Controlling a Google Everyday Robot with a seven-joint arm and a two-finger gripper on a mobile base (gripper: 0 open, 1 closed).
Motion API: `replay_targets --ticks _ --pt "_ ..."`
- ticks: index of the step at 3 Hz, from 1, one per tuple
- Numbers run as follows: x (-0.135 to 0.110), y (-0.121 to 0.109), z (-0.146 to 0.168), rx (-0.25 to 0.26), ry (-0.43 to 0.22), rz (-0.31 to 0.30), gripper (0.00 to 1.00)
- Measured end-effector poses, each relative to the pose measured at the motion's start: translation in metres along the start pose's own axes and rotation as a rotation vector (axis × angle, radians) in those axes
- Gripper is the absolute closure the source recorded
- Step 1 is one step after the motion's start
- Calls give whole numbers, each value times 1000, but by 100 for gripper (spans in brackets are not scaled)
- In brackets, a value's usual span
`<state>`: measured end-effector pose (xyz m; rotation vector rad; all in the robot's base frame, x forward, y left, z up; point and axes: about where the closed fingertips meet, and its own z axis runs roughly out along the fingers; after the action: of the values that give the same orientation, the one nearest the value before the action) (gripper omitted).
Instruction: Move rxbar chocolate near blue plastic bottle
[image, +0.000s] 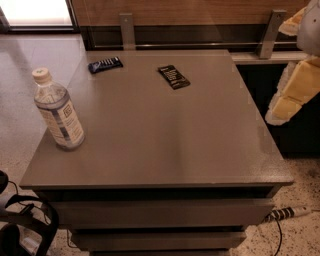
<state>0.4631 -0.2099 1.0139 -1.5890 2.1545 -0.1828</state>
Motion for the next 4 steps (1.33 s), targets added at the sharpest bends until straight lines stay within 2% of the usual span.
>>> replay_targets --ticks 1,2,3,4 --pt "-13 -42 22 63 -127 169 0" --pt "-31 -74 46 122 -268 294 0" --pt "-42 -87 83 125 -401 365 0" --pt "-59 -106 82 175 -508 404 0"
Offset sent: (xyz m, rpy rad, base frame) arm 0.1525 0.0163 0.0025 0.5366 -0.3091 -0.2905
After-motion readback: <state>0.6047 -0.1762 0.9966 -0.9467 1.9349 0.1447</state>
